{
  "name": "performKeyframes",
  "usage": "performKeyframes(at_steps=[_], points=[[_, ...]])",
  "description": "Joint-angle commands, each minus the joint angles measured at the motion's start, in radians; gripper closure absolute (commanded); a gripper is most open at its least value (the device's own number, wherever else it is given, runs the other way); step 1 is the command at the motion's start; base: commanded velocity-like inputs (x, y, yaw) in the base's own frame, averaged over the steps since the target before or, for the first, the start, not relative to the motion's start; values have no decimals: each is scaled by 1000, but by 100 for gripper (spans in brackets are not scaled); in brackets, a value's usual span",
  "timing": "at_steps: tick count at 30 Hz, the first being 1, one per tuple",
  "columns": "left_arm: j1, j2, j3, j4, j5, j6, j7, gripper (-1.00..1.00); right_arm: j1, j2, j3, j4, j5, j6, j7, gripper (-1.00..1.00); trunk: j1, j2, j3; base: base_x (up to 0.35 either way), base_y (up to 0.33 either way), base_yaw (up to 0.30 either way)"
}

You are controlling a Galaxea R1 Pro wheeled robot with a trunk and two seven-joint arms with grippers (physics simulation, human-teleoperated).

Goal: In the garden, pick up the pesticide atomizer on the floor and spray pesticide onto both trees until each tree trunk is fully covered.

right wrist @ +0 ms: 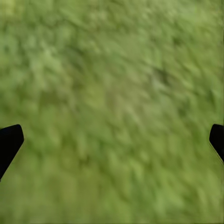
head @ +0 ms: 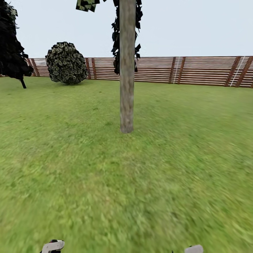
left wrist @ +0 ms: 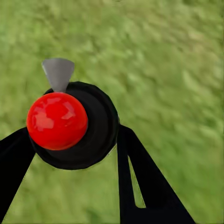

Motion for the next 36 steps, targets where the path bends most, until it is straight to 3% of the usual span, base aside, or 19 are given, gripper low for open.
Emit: performKeyframes(at_steps=[1,36], points=[[-1,0,5,1,9,-2,-10,100,-1,0,0,1,6,-3,0,-100,0,0,-1,339,0,0],[-1,-1,5,1,9,-1,-10,100,-1,0,0,1,7,-3,0,-100,0,0,-1,340,0,0]])
